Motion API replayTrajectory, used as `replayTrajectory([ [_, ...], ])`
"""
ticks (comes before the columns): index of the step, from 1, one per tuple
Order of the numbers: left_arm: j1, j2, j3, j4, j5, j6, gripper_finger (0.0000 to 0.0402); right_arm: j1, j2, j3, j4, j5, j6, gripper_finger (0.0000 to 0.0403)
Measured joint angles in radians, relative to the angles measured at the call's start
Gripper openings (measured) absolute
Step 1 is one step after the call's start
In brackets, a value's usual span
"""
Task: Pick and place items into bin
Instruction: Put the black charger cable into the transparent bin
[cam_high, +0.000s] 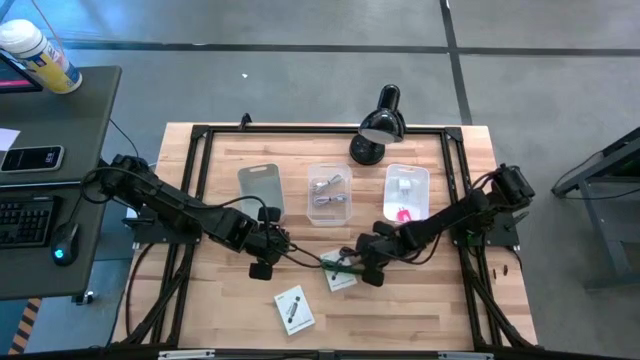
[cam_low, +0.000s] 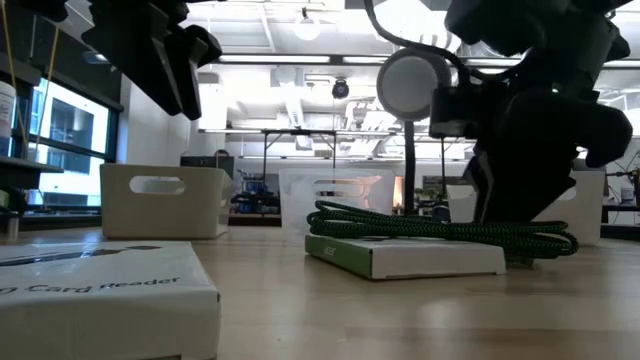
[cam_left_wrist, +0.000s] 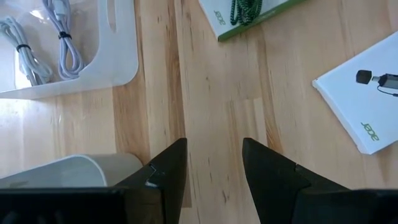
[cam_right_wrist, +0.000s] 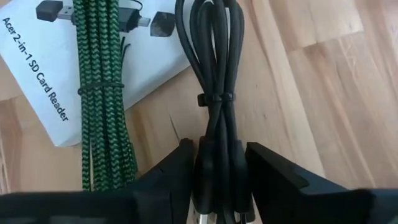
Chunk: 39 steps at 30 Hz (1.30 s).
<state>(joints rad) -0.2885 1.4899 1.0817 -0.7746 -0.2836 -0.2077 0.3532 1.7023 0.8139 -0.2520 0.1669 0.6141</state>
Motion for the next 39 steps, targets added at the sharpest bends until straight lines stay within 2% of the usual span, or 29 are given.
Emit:
replayTrajectory([
  [7, 0.0, 0.0, 0.0, 0.013, 0.0, 0.0, 0.0143, 0.0, 0.0, 0.0, 0.007, 0.005, 0.014, 0.0089],
  [13, 0.0, 0.0, 0.0, 0.015, 0.001, 0.0, 0.0143, 0.0, 0.0, 0.0, 0.037, 0.019, 0.021, 0.0089],
  [18, 0.0, 0.0, 0.0, 0.015, 0.001, 0.0, 0.0143, 0.0, -0.004, 0.0, 0.037, 0.023, 0.044, 0.0109],
  [25, 0.0, 0.0, 0.0, 0.014, 0.001, 0.017, 0.0143, 0.0, -0.033, 0.001, 0.035, 0.021, 0.036, 0.0095],
  [33, 0.0, 0.0, 0.0, 0.014, -0.021, 0.02, 0.0143, -0.001, -0.035, 0.001, 0.031, 0.014, 0.04, 0.013],
  [39, 0.0, 0.0, 0.0, 0.014, -0.024, 0.022, 0.0143, -0.001, -0.035, 0.001, 0.031, 0.014, 0.04, 0.0123],
])
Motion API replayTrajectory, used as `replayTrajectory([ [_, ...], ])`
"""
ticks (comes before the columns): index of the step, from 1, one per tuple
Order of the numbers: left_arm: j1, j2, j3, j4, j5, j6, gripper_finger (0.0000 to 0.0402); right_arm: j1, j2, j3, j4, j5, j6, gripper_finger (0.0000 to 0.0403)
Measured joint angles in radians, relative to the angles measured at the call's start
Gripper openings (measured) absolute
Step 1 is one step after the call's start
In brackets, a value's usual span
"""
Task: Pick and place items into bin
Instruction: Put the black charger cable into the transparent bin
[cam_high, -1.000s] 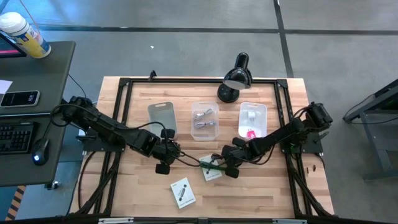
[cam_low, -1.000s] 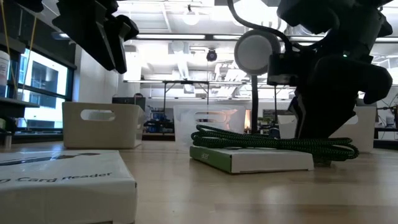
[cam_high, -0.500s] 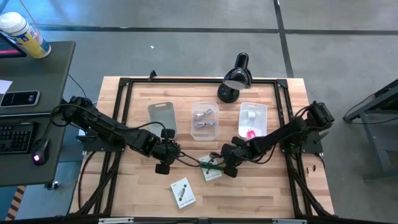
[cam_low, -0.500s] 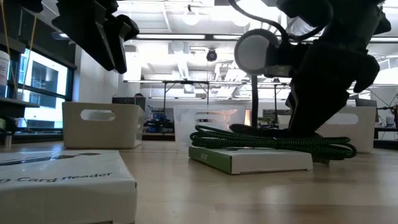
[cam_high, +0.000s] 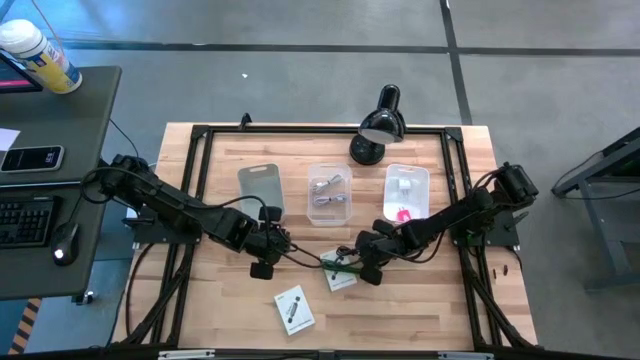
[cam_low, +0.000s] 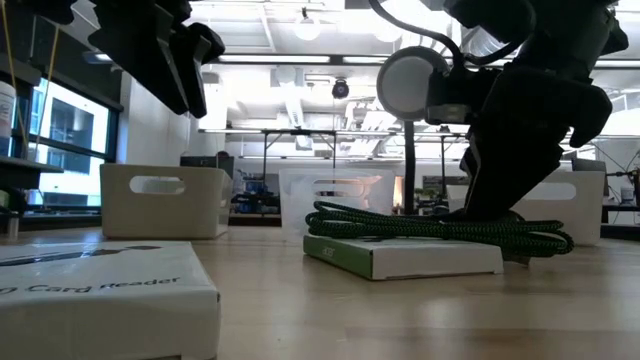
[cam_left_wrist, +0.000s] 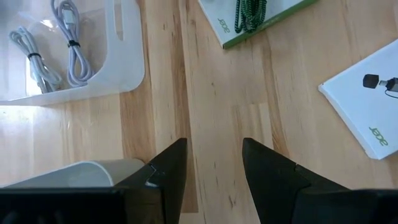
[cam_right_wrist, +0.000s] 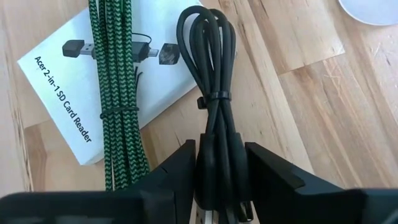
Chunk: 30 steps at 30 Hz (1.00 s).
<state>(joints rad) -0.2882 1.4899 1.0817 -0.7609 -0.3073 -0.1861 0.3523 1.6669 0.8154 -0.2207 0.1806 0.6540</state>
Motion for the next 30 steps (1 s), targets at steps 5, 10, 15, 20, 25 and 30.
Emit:
replayTrajectory([
  [5, 0.0, 0.0, 0.0, 0.0, -0.001, 0.006, 0.0143, 0.0, 0.0, 0.0, 0.0, 0.0, 0.0, 0.011],
  [10, 0.0, 0.0, 0.0, 0.0, -0.004, 0.006, 0.0143, 0.0, 0.0, 0.0, 0.001, -0.001, 0.0, 0.0104],
  [15, 0.0, 0.0, 0.0, 0.0, -0.006, -0.001, 0.0143, 0.002, -0.004, 0.001, 0.016, -0.011, 0.001, 0.0107],
  [20, 0.0, 0.0, 0.0, 0.001, -0.006, -0.001, 0.0143, 0.002, -0.027, 0.001, 0.016, -0.014, 0.001, 0.0104],
  [25, 0.0, 0.0, 0.0, 0.0, -0.012, -0.002, 0.0143, 0.002, -0.084, 0.001, 0.014, -0.012, -0.003, 0.0107],
  [30, 0.0, 0.0, 0.0, 0.0, -0.027, -0.001, 0.0143, 0.002, -0.175, 0.001, 0.014, 0.019, -0.004, 0.0104],
])
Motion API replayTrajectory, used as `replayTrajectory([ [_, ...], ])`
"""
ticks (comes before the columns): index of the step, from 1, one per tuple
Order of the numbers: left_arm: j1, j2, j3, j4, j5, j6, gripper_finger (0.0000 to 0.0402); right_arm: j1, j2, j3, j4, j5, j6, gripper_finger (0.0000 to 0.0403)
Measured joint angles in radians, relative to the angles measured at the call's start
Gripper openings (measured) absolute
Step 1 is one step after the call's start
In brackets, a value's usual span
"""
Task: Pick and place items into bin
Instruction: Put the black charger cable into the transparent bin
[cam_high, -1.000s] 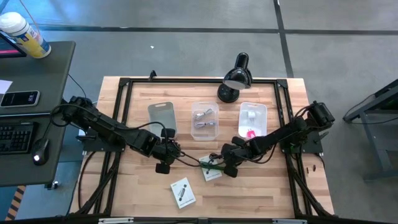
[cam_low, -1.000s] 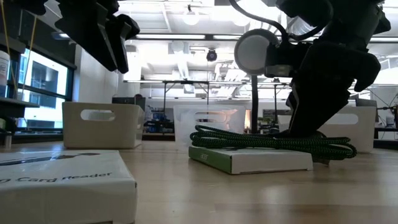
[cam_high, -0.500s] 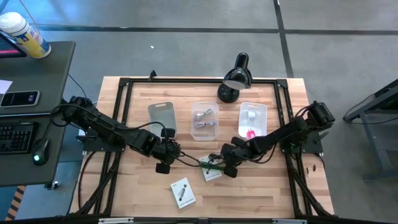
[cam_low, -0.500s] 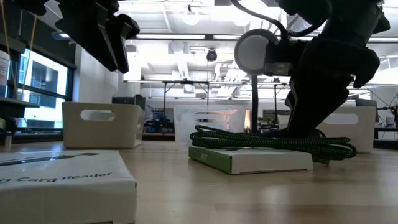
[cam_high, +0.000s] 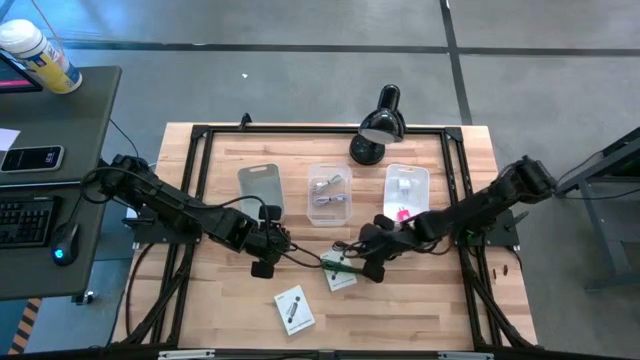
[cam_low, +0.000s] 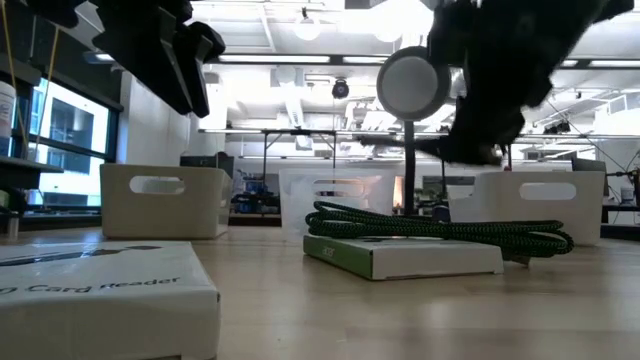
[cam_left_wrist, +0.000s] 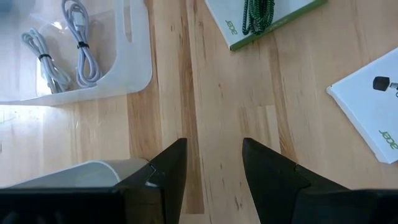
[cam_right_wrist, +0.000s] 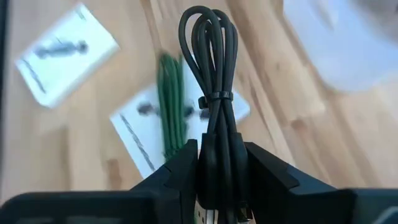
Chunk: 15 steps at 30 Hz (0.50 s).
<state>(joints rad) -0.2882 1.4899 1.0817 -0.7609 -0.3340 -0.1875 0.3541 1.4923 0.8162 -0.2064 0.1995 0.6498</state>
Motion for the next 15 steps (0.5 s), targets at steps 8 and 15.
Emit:
replayTrajectory([
  [8, 0.0, 0.0, 0.0, 0.001, -0.058, -0.008, 0.0143, -0.009, -0.163, 0.0, 0.016, 0.183, -0.03, 0.0106],
  [15, 0.0, 0.0, 0.0, 0.003, -0.08, -0.01, 0.0143, -0.07, -0.232, 0.001, 0.056, 0.251, -0.105, 0.0104],
])
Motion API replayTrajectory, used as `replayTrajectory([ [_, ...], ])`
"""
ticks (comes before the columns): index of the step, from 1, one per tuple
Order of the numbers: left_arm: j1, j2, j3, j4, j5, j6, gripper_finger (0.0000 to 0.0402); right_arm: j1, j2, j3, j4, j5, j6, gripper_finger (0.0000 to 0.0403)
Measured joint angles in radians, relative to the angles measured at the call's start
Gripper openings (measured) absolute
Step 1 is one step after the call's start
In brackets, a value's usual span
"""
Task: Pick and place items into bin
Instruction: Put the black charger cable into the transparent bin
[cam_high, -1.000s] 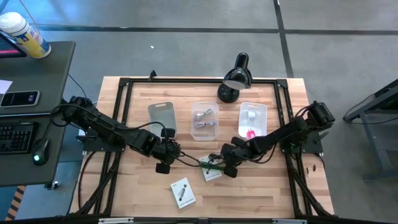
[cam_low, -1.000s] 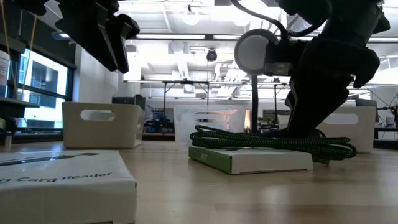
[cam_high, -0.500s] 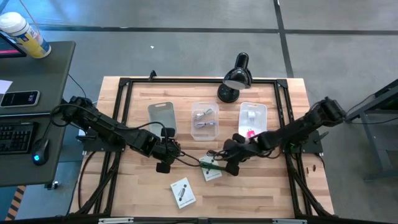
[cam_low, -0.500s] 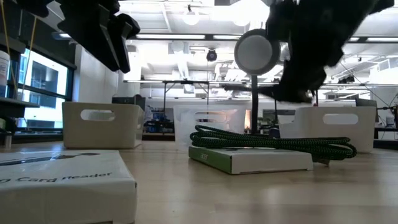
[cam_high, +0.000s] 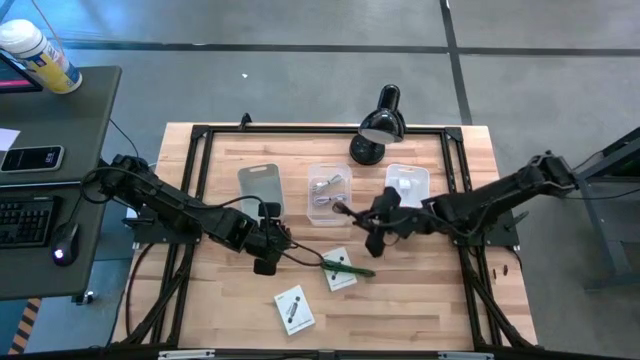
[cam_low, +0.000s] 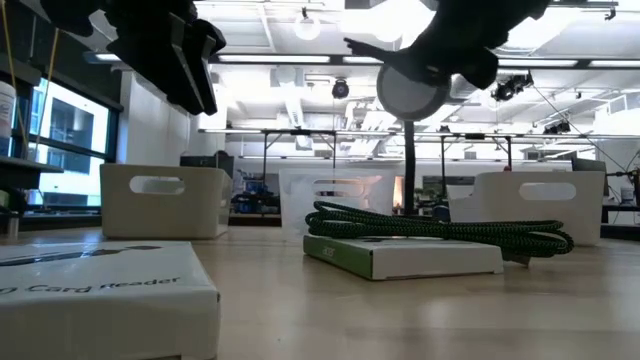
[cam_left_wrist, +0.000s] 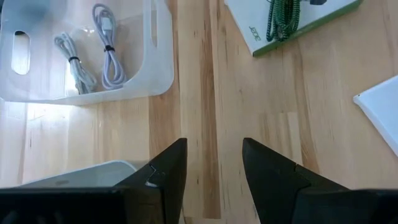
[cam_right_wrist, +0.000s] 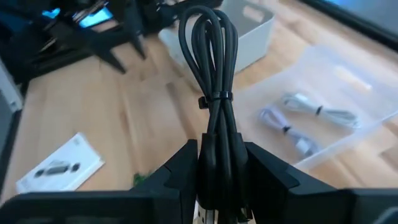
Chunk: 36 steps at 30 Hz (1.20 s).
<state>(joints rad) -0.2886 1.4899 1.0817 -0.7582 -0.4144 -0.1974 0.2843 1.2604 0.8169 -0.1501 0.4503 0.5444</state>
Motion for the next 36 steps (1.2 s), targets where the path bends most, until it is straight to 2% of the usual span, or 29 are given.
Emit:
replayTrajectory([
  [9, -0.001, -0.04, 0.0, 0.003, 0.022, -0.013, 0.0143, -0.116, 0.004, 0.0, 0.024, 0.003, -0.041, 0.0104],
  [15, -0.001, -0.07, 0.001, -0.005, 0.023, -0.013, 0.0143, -0.223, 0.027, 0.0, 0.11, -0.056, -0.101, 0.0104],
  [21, -0.002, -0.077, 0.0, -0.005, 0.029, -0.013, 0.0143, -0.308, 0.15, 0.0, 0.23, -0.178, -0.093, 0.0104],
  [27, -0.002, -0.078, 0.0, -0.006, 0.041, -0.02, 0.0143, -0.365, 0.258, 0.001, 0.297, -0.185, -0.02, 0.0104],
  [36, -0.001, -0.078, 0.0, -0.007, 0.029, -0.02, 0.0143, -0.431, 0.416, 0.156, 0.188, -0.25, -0.034, 0.0104],
])
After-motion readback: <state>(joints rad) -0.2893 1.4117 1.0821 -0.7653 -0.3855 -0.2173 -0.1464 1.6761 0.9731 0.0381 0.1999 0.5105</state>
